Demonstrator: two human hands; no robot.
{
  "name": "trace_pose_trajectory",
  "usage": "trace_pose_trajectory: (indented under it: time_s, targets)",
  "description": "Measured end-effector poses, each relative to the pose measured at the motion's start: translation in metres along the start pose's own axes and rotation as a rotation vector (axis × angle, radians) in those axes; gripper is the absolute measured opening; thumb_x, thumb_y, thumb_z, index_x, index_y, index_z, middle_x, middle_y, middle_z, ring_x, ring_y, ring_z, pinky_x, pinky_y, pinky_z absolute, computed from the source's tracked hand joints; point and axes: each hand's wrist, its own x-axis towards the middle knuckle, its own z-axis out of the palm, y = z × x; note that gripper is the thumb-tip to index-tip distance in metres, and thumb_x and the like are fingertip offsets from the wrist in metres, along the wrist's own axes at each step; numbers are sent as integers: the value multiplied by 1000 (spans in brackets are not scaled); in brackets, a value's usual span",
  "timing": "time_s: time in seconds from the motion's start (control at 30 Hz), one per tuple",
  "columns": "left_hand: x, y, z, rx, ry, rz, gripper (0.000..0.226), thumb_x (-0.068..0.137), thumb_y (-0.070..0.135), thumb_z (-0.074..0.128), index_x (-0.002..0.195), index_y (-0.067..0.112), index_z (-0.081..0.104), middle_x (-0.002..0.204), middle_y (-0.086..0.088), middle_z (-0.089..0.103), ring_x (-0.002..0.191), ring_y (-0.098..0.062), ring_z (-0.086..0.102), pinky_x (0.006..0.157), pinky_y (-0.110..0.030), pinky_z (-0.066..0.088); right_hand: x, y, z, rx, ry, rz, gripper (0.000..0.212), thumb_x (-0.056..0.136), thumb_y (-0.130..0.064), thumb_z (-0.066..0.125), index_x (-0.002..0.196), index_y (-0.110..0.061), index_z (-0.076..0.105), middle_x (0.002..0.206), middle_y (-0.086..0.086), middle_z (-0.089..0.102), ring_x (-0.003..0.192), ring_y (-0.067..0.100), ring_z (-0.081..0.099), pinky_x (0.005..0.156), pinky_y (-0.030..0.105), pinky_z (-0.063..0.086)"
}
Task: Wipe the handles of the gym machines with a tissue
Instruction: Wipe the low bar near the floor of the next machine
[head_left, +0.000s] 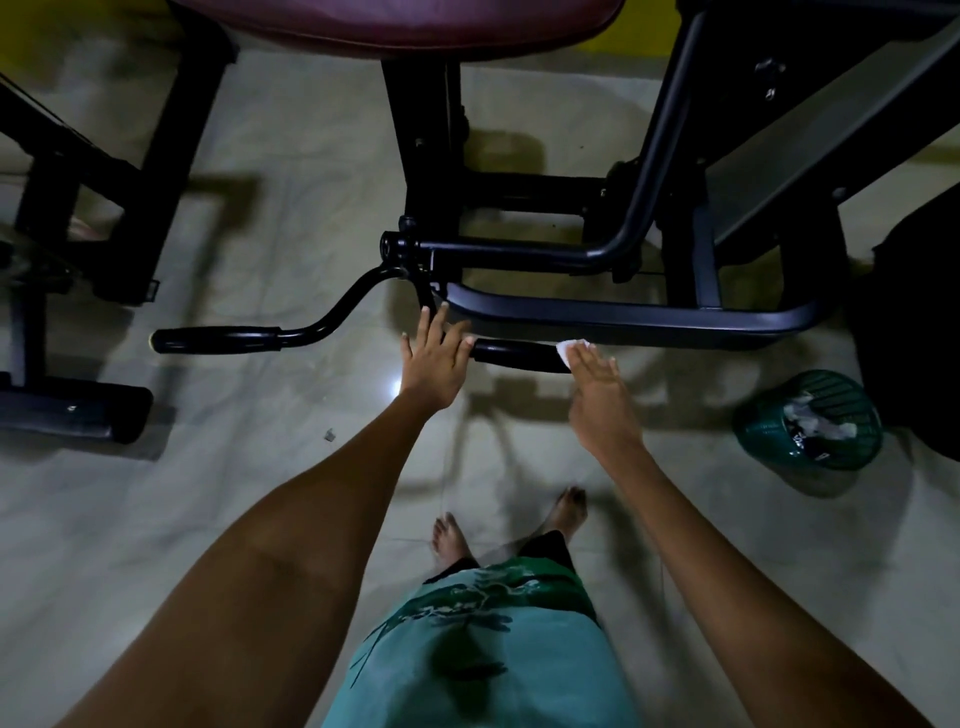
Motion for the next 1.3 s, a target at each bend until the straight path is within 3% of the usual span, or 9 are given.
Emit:
trace_pose_trajectory:
  time_s: [0.23, 0.43, 0.53, 0.7, 0.8, 0.97, 1.1, 1.3]
  targets:
    - [1, -2, -4, -44, -100, -17, 49, 103, 36, 22, 151, 30, 14, 160, 1, -3, 146, -20, -11, 113, -56, 9, -4, -7, 4, 31, 30, 2, 72, 77, 18, 36, 145, -4, 27, 153, 13, 25, 144, 22, 17, 116, 27, 2]
    - [3, -5, -5, -117, -111, -14, 50, 103, 34, 26, 151, 29, 14, 159, 0, 3, 146, -20, -10, 108, -55, 23, 2, -23, 10, 9, 38, 44, 71, 78, 16, 37, 146, -2, 23, 153, 14, 23, 144, 25, 16, 117, 28, 3]
    - [2, -4, -7, -129, -121, -21, 50, 103, 34, 26, 151, 30, 13, 159, 0, 5, 146, -19, -10, 108, -54, 23, -11, -21, 11, 10, 18, -56, 75, 75, 19, 37, 145, -4, 26, 153, 11, 21, 144, 25, 15, 114, 25, 0]
    - [3, -4, -7, -142, -121, -24, 48, 103, 35, 26, 150, 32, 16, 159, 1, 5, 146, -18, -11, 108, -55, 23, -6, -15, 7, 27, 84, 95, 74, 76, 20, 35, 145, -3, 23, 153, 12, 24, 144, 21, 15, 115, 24, 0]
    - [3, -3, -6, -155, -132, -41, 48, 103, 35, 25, 150, 33, 15, 159, 3, 5, 145, -17, -13, 108, -56, 22, -1, -22, 14, 28, 52, 50, 75, 75, 21, 34, 145, -3, 21, 153, 14, 22, 145, 23, 13, 115, 25, -1]
    - [2, -2, -7, -160, -118, -38, 49, 103, 35, 26, 151, 30, 15, 159, 1, 6, 146, -17, -12, 108, -55, 22, -12, -6, 11, 48, 73, 7, 72, 73, 23, 37, 141, 0, 32, 149, 16, 31, 141, 29, 24, 116, 31, 9]
    - [3, -3, -6, -161, -123, -37, 50, 103, 35, 26, 151, 29, 13, 159, 1, 6, 146, -18, -13, 109, -55, 21, 8, -22, 9, 15, 25, 89, 73, 77, 21, 33, 145, -3, 22, 153, 14, 25, 144, 22, 14, 119, 29, 6]
    - [3, -2, -11, -154, -154, -41, 50, 103, 36, 25, 151, 30, 13, 159, 1, 6, 146, -18, -13, 109, -55, 20, -10, -12, 10, -8, 59, -8, 75, 74, 22, 34, 144, -3, 26, 153, 14, 24, 144, 24, 17, 116, 26, 4]
